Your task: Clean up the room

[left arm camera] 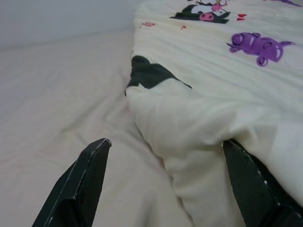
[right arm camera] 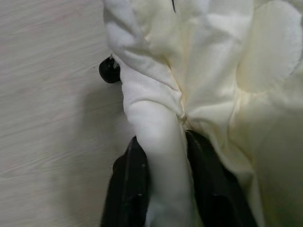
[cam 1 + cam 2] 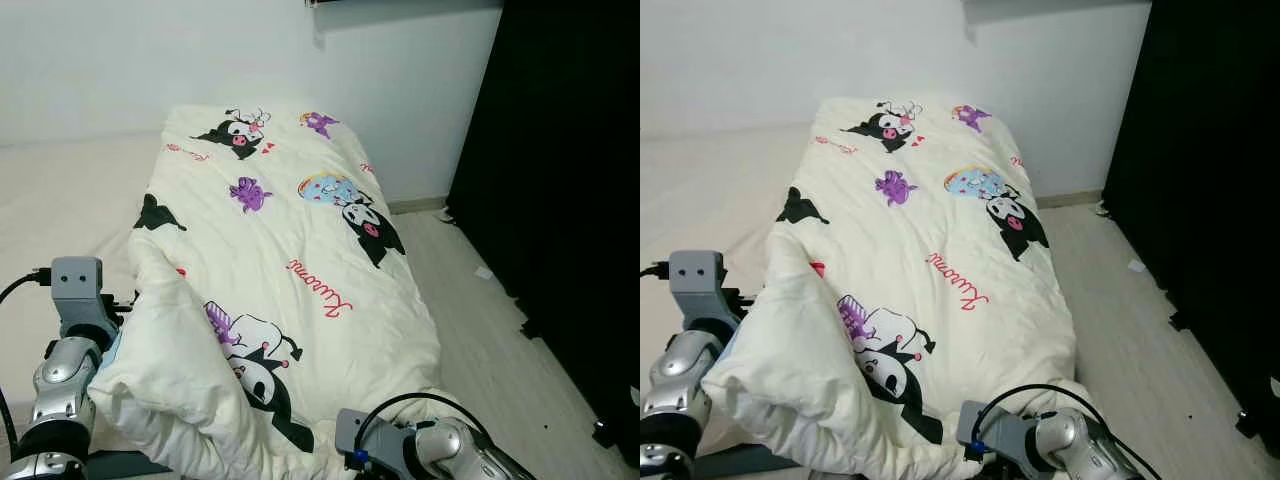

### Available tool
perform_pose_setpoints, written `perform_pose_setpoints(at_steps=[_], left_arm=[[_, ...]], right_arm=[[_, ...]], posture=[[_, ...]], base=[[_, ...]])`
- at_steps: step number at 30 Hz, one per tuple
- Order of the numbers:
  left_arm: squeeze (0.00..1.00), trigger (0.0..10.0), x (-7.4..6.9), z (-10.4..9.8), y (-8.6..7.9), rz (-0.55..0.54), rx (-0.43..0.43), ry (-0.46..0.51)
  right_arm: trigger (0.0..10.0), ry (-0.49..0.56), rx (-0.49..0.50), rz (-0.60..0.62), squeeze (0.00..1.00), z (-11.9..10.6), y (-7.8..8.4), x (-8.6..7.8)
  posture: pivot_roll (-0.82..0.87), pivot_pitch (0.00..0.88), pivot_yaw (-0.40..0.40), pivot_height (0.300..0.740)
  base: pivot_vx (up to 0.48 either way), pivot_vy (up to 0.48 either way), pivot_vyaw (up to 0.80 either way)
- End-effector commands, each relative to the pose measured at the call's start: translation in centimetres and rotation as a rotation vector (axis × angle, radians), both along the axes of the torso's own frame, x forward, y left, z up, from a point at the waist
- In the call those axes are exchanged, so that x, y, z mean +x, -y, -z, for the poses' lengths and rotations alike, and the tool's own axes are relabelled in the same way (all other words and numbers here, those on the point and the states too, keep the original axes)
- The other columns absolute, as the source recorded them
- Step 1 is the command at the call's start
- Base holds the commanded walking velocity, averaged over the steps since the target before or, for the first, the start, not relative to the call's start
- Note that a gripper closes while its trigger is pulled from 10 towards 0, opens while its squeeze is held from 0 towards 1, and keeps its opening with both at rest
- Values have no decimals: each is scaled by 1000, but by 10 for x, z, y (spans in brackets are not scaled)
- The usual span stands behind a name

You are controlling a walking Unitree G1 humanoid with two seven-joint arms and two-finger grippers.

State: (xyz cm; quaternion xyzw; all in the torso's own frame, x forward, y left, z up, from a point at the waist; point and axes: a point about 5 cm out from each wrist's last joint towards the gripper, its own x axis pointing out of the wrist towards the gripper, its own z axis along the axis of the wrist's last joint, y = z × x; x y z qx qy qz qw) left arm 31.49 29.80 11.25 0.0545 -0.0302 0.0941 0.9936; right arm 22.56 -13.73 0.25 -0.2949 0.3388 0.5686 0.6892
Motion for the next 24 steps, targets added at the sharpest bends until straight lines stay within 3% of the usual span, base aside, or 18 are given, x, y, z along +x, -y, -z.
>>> perform_pose_setpoints(at_steps=[1, 3, 4, 5, 7, 8, 10, 12, 14, 16, 17, 18, 19, 20, 21, 22, 23, 24], left_arm=[[0, 10000, 1, -12, -13, -33, 53, 12], [0, 10000, 2, -18, -17, -49, 73, 20], [0, 10000, 4, -35, -29, -91, 134, 52], [0, 10000, 4, -35, -29, -91, 134, 52], [0, 10000, 6, -59, -42, -152, 218, 96], [0, 10000, 6, -59, -42, -152, 218, 96], [0, 10000, 6, -82, -52, -208, 256, 151], [0, 10000, 10, -110, -54, -205, 207, 257], [0, 10000, 12, -119, -52, -185, 179, 296], [0, 10000, 23, -119, -19, 52, 110, 314], [0, 10000, 25, -117, -11, 114, 97, 312], [0, 10000, 26, -94, 17, 314, 100, 224], [0, 10000, 20, -65, 42, 488, 119, 113], [0, 10000, 20, -65, 42, 488, 119, 113], [0, 10000, 8, -35, 66, 649, 124, -1], [0, 10000, -8, -1, 83, 766, 139, -129], [0, 10000, -8, -1, 83, 766, 139, -129], [0, 10000, -21, 33, 86, 780, 175, -252]], right_arm=[[10000, -37, -18, -4, 1000, 5, 6, -7], [10000, -52, -10, -3, 1000, 6, 6, -9], [10000, -75, 6, -3, 1000, 6, 6, -13], [10000, -75, 6, -3, 1000, 6, 6, -13], [10000, -90, 12, -6, 1000, 6, 7, -15], [10000, -90, 12, -6, 1000, 6, 7, -15], [10000, -96, 18, -4, 1000, 4, 7, -16], [10000, -92, 47, 16, 1000, 0, 6, -12], [10000, -88, 61, 24, 1000, -2, 5, -11], [10000, -82, 155, 72, 1000, -12, 0, -3], [10000, -81, 178, 84, 1000, -14, -1, -1], [10000, -80, 258, 116, 1000, -24, -6, 5], [10000, -87, 344, 154, 361, -36, -9, 10], [10000, -87, 344, 154, 361, -36, -9, 10], [10000, -94, 436, 182, 0, -49, -12, 15], [10000, -100, 531, 208, 0, -64, -12, 19], [10000, -100, 531, 208, 0, -64, -12, 19], [10000, -83, 615, 232, 0, -80, -8, 24]], posture=[[120, 86, -5, 511], [116, 79, -9, 511], [109, 71, -12, 511], [109, 71, -12, 511], [105, 62, -17, 511], [105, 62, -17, 511], [106, 60, -19, 511], [108, 54, -24, 511], [108, 54, -24, 511], [110, 52, -27, 511], [110, 52, -27, 511], [113, 51, -27, 511], [109, 50, -27, 511], [109, 50, -27, 511], [108, 50, -26, 511], [105, 47, -26, 511], [105, 47, -26, 511], [100, 46, -24, 511]], base=[[0, 0, 0], [0, 0, 0], [0, 0, 0], [0, 0, 0], [0, 0, 0], [0, 0, 0], [0, 0, 0], [0, 0, 0], [0, 0, 0], [0, 0, 0], [0, 0, 0], [0, 0, 0], [0, 0, 0], [0, 0, 0], [0, 0, 0], [0, 0, 0], [0, 0, 0], [0, 0, 0]])
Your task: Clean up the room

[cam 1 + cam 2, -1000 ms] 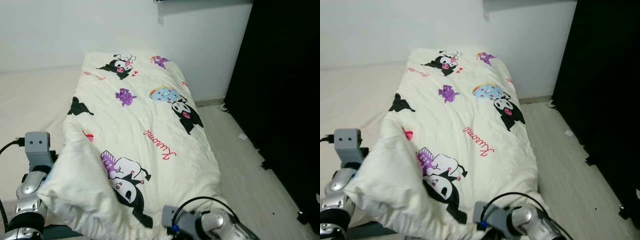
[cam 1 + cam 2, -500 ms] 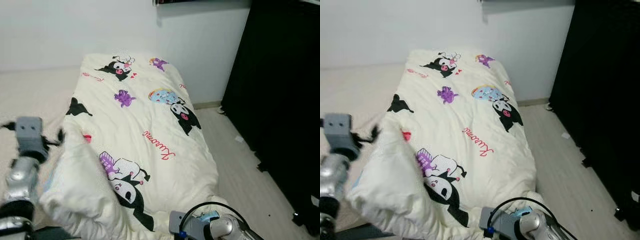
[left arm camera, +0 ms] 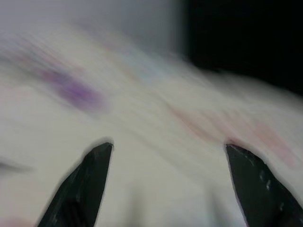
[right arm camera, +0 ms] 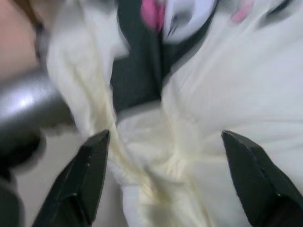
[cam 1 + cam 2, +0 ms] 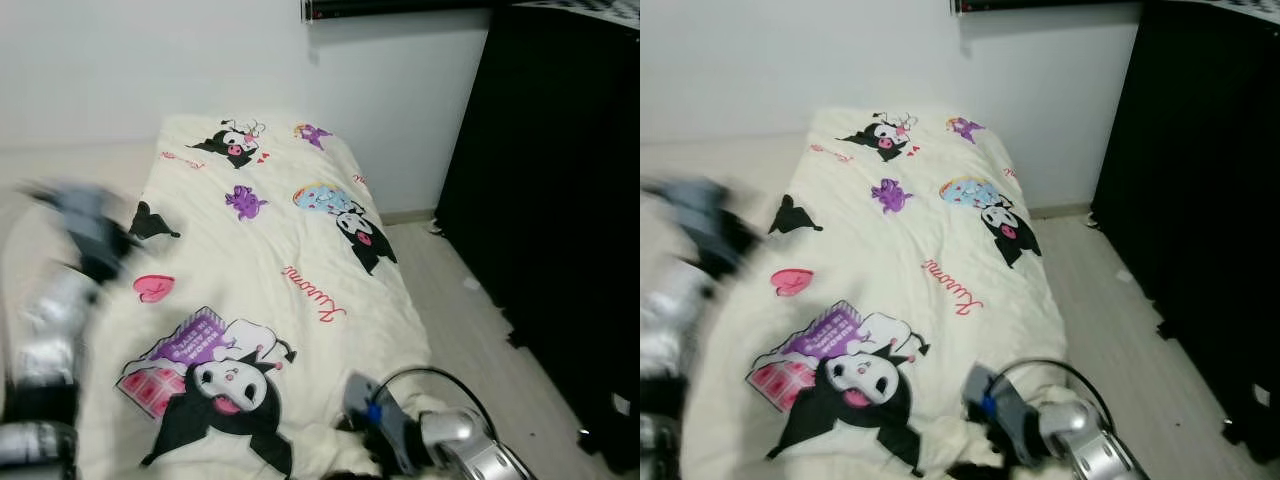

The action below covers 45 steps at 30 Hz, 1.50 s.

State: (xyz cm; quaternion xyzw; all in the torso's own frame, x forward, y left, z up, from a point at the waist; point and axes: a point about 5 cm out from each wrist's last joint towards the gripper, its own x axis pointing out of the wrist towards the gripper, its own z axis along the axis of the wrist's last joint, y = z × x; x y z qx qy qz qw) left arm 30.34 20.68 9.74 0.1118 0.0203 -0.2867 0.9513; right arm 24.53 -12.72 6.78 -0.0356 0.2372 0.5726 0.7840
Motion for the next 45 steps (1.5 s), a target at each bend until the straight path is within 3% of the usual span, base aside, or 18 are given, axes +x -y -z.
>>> perform_pose_setpoints(at_steps=[1, 2, 4, 7, 8, 9, 10, 12, 14, 15, 18, 21, 22, 24, 29, 32, 34, 45], left_arm=[[0, 10000, -21, 43, -9, -6, 126, -152], [0, 10000, -28, 62, -16, -58, 181, -206], [0, 10000, -32, 70, -20, -95, 211, -234], [0, 10000, -48, 92, -58, -387, 272, -325], [0, 10000, -55, 96, -72, -511, 249, -355], [0, 10000, -55, 96, -72, -511, 249, -355], [0, 10000, -59, 97, -80, -582, 228, -372], [0, 10000, -72, 103, -99, -783, 71, -424], [0, 10000, -79, 106, -104, -847, -10, -447], [0, 10000, -86, 110, -107, -905, -95, -472], [0, 10000, -95, 117, -106, -949, -172, -508], [0, 10000, -108, 136, -90, -922, -258, -606], [0, 10000, -108, 136, -90, -922, -258, -606], [0, 10000, -127, 155, -67, -816, -328, -726], [0, 10000, -150, 170, -52, -773, -488, -828], [0, 10000, -151, 170, -50, -766, -511, -833], [0, 10000, -157, 170, -46, -698, -631, -843], [0, 10000, -135, 157, -59, -737, -674, -764]], right_arm=[[10000, 32, 137, 42, 0, -28, 5, 8], [10000, 46, 199, 64, 0, -39, 9, 10], [10000, 53, 234, 76, 0, -46, 11, 11], [10000, 67, 465, 143, 0, -71, 22, 14], [10000, 69, 523, 173, 0, -75, 24, 14], [10000, 69, 523, 173, 0, -75, 24, 14], [10000, 69, 551, 192, 0, -76, 25, 14], [10000, 51, 616, 272, 0, -71, 25, 16], [10000, 35, 635, 314, 0, -66, 26, 17], [10000, 9, 639, 377, 0, -56, 26, 19], [10000, -40, 614, 463, 0, -40, 26, 20], [10000, -124, 500, 584, 0, -6, 28, 18], [10000, -124, 500, 584, 0, -6, 28, 18], [10000, -160, 423, 648, 0, 9, 30, 15], [10000, -161, 400, 684, 0, 10, 33, 14], [10000, -159, 397, 687, 0, 10, 33, 15], [10000, -157, 345, 714, 0, 17, 36, 15], [10000, -218, 242, 751, 0, 47, 34, 9]], posture=[[97, 44, -23, 511], [94, 39, -24, 511], [94, 39, -24, 511], [85, 28, -26, 521], [85, 22, -25, 526], [85, 22, -25, 526], [85, 22, -25, 531], [75, 10, -25, 541], [75, 8, -26, 546], [74, 3, -27, 551], [74, 0, -28, 561], [78, 0, -31, 576], [78, 0, -31, 576], [72, 0, -26, 591], [64, 0, -23, 616], [64, 0, -23, 621], [66, 0, -26, 635], [78, 0, -43, 690]], base=[[0, 0, 0], [0, 0, 0], [0, 0, 0], [0, 0, 0], [0, 0, 0], [0, 0, 0], [0, 0, 0], [0, 0, 0], [0, 0, 0], [0, 0, 0], [0, 0, 0], [0, 0, 0], [0, 0, 0], [0, 0, 0], [0, 0, 0], [0, 0, 0], [0, 0, 0], [0, 0, 0]])
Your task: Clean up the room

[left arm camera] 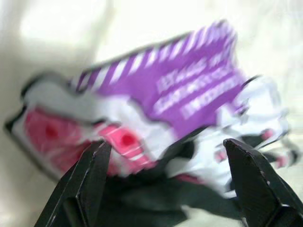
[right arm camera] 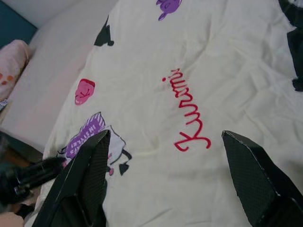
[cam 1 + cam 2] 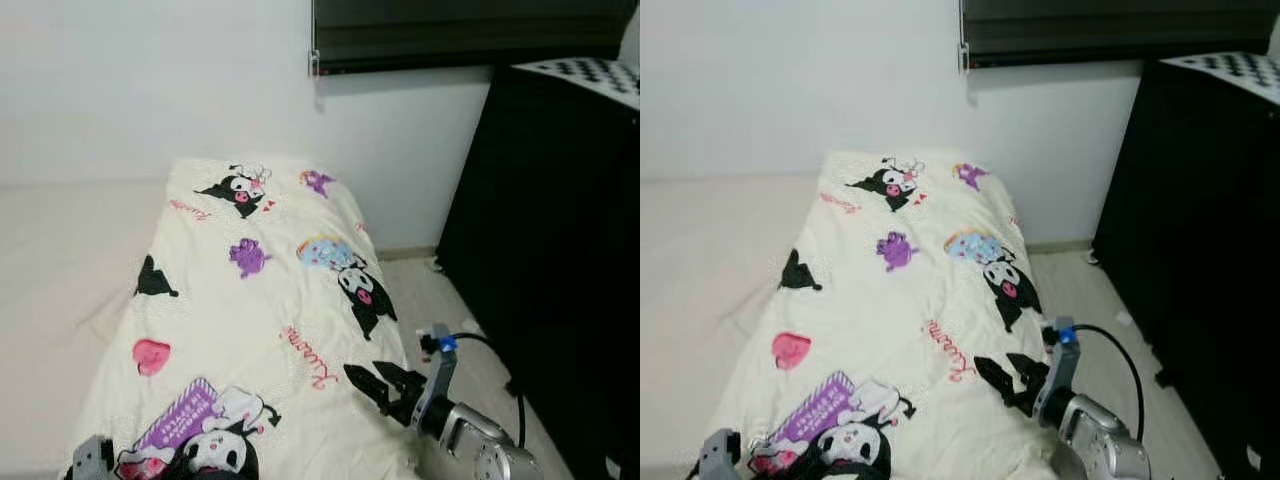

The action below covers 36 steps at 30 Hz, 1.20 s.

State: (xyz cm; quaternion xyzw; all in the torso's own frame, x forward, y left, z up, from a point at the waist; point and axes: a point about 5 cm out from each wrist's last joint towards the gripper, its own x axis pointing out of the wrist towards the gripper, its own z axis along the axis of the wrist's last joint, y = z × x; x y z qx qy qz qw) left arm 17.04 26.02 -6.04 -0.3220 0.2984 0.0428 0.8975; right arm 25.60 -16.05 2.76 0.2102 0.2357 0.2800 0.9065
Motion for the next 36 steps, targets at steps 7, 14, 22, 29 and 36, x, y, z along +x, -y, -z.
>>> perform_pose_setpoints(at_steps=[7, 14, 22, 29, 36], left_arm=[[0, 10000, -7, 3, -3, 17, -12, -39], [0, 10000, -22, 11, 1, 21, -10, -88], [0, 10000, -35, 18, -2, -25, 51, -185], [0, 10000, -41, 21, -3, -28, 99, -239], [0, 10000, -46, 24, -4, -35, 124, -274]], right_arm=[[10000, -131, -65, 56, 0, 36, 10, -18], [10000, -271, -158, 107, 0, 70, 22, -46], [10000, -461, -211, 206, 0, 104, 27, -86], [10000, -575, -260, 249, 0, 120, 28, -111], [10000, -657, -296, 249, 0, 131, 24, -135]], posture=[[80, 0, -50, 715], [75, 0, -54, 740], [71, 0, -55, 740], [78, 0, -53, 740], [78, 0, -47, 740]], base=[[-274, 0, 0], [-274, 0, 0], [0, 0, 0], [0, 0, 0], [0, 0, 0]])
